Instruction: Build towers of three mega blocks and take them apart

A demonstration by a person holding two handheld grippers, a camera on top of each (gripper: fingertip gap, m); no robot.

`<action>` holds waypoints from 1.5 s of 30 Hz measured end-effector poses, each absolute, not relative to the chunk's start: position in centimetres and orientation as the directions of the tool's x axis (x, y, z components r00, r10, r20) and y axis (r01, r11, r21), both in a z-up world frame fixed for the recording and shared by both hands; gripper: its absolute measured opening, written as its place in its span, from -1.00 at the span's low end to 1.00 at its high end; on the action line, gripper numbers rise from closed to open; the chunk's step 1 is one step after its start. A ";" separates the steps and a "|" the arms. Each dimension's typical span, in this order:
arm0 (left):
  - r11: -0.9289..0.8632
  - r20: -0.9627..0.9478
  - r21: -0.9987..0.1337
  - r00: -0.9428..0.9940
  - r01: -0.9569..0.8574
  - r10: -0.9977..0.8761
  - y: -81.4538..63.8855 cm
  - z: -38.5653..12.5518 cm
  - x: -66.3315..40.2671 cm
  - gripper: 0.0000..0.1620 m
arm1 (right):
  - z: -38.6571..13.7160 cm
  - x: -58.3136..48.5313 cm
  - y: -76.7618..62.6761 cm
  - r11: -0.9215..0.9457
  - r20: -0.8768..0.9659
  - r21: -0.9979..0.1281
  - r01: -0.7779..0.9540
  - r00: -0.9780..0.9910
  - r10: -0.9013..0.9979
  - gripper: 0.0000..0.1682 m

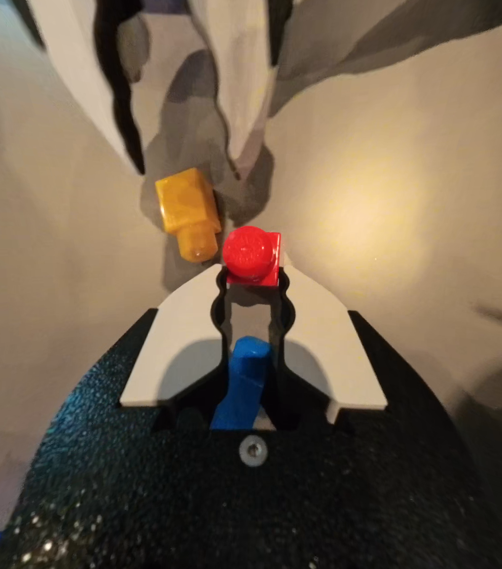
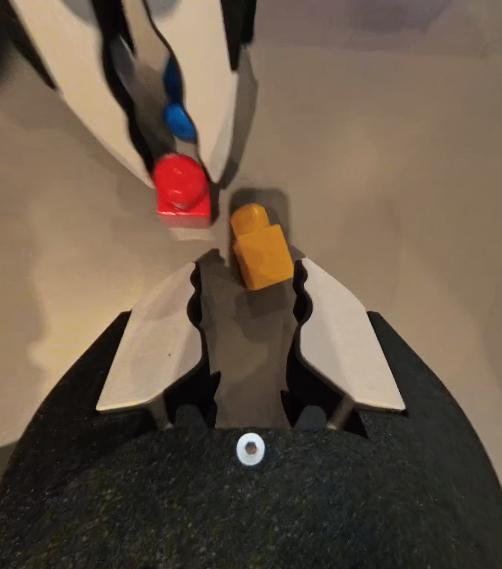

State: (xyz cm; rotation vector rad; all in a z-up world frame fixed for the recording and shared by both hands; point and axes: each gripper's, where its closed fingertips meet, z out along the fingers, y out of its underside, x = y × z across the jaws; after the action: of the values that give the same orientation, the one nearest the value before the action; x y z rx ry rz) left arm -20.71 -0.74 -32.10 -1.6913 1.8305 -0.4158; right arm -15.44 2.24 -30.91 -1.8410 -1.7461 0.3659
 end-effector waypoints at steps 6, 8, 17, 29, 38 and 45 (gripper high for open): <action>0.058 -0.283 -0.686 0.192 -0.725 -0.940 -0.8 -30.3 -23.3 -0.35 | -29.7 -18.9 -0.6 0.087 0.240 -0.703 0.706 0.121 0.963 -0.35; 0.036 -0.286 -0.725 0.253 -0.687 -0.924 -1.1 -29.5 -24.3 -0.30 | -30.1 -20.3 -0.6 0.090 0.242 -0.718 0.690 0.125 0.962 -0.34; -0.038 -0.226 -0.826 0.393 -0.563 -0.891 -2.0 -28.5 -26.4 -0.10 | -31.8 -22.8 0.4 0.132 0.284 -0.703 0.699 0.105 0.953 -0.52; 0.029 -0.198 -0.897 0.341 -0.441 -0.919 -2.6 -28.2 -23.2 -0.33 | -24.9 -25.6 -3.5 0.122 0.156 -0.958 0.258 0.115 0.981 -0.59; 0.033 -0.355 -0.865 0.565 -0.500 -0.745 -0.1 -26.2 -32.0 -0.48 | -26.5 -24.5 0.3 0.033 0.176 -0.927 0.374 0.354 0.919 -0.50; 0.038 -0.363 -0.885 0.636 -0.464 -0.681 -0.6 -24.9 -35.6 -0.48 | -32.8 -27.6 0.6 -0.088 0.254 -0.707 0.702 0.368 0.895 -0.13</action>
State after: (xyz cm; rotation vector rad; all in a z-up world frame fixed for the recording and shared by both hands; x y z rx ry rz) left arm -35.62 -0.63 -24.89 -1.6016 0.9702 -0.2150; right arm -27.62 0.55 -32.85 -1.8457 -1.3922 0.3107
